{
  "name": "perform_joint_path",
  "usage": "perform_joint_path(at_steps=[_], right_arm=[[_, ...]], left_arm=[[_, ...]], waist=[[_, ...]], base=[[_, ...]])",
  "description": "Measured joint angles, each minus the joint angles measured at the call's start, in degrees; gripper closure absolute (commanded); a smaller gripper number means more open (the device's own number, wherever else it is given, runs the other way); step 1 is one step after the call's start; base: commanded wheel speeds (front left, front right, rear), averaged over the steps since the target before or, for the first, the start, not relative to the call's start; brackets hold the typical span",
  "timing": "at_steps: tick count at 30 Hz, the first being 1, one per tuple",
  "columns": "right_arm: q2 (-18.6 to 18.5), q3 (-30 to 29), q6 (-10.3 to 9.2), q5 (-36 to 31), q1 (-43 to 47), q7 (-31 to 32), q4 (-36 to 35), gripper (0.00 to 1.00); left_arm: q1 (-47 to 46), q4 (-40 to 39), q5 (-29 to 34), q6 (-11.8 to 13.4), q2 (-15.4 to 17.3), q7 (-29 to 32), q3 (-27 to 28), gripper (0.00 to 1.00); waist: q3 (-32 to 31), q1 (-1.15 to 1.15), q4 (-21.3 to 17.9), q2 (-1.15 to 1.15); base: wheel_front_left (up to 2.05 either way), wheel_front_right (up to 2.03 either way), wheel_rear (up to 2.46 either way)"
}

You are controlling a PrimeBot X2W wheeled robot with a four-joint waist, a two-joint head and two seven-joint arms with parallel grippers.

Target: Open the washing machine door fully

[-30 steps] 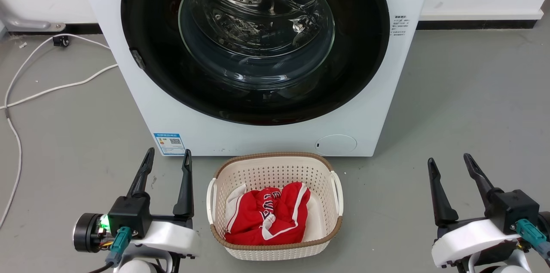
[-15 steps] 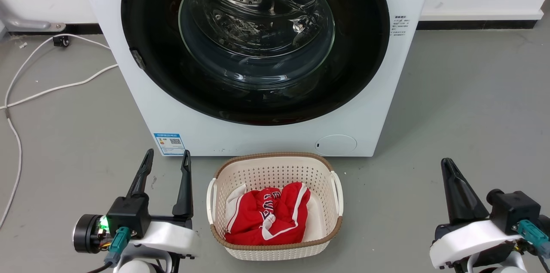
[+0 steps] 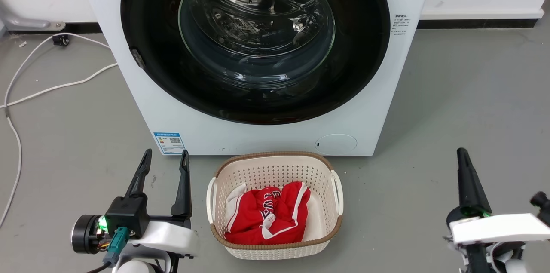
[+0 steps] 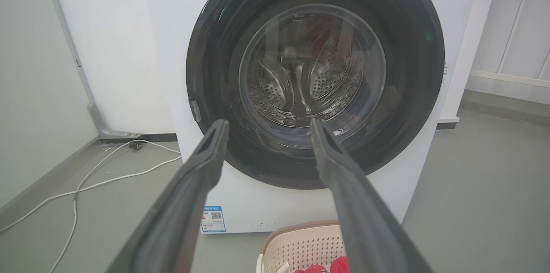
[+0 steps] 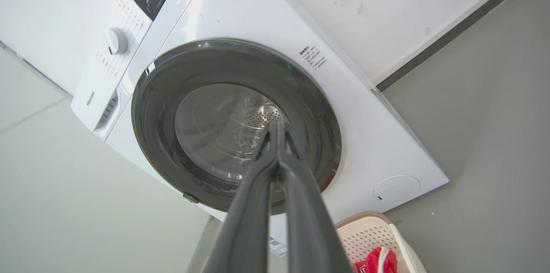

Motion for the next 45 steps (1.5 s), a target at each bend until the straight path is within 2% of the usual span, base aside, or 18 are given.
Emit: perform_joint_path(at_steps=[4,7,11,17,21,25,31,37,45], right_arm=[[0.04,0.38,-0.01,23.7,-2.29,-1.57,0.79,1.0],[0.04,-0.59,-0.01,36.83,-5.13,-2.04,1.25,1.0],[0.04,-3.56,-0.01,46.91,-10.11,-0.42,2.77,1.0],[-2.91,-5.36,-0.01,53.97,-20.11,3.91,11.02,1.0],[-7.84,-3.8,-0.01,55.8,-29.92,7.35,20.52,1.0],[-12.26,-0.04,-0.01,54.37,-39.28,10.74,28.77,1.0],[-15.93,4.52,-0.01,53.88,-52.93,17.44,39.36,1.0],[-17.31,11.51,-0.01,49.58,-66.46,24.46,49.71,1.0],[-16.35,17.34,-0.01,44.75,-76.7,29.5,58.31,1.0]], left_arm=[[0.0,-0.03,-0.01,0.0,-0.05,0.0,0.23,0.0],[-0.02,-0.18,-0.02,0.0,-0.08,0.0,0.49,0.0],[-0.4,-0.36,-0.02,0.0,-0.14,0.0,0.69,0.0],[-1.48,-0.8,-0.01,-0.01,-0.18,-0.01,1.08,0.0],[-2.91,-1.19,0.01,-0.23,-0.22,-0.01,1.04,0.0],[-4.31,-1.86,0.03,-0.45,-0.25,-0.01,0.94,0.0],[-7.05,-3.2,0.05,-0.52,-0.26,-0.01,0.45,0.0],[-10.29,-4.33,0.05,-0.54,-0.26,-0.01,-0.25,0.0],[-12.6,-5.47,0.05,-0.52,-0.26,-0.01,-0.87,0.0]], waist=[[0.22,0.0,-0.13,0.0],[0.69,0.0,-0.32,0.0],[1.58,0.0,-0.54,0.0],[3.24,0.0,-0.71,0.0],[4.86,0.0,-0.53,0.0],[6.84,0.0,-0.01,0.0],[10.69,0.0,1.0,0.0],[15.67,0.0,2.39,0.0],[20.36,0.0,3.69,0.0]], base=[[0.0,0.0,0.0],[0.0,0.0,0.0],[0.0,0.0,0.0],[0.0,0.0,0.0],[0.0,0.0,0.0],[0.0,0.0,0.0],[0.0,0.0,0.0],[0.0,0.0,0.0],[0.0,0.0,0.0]])
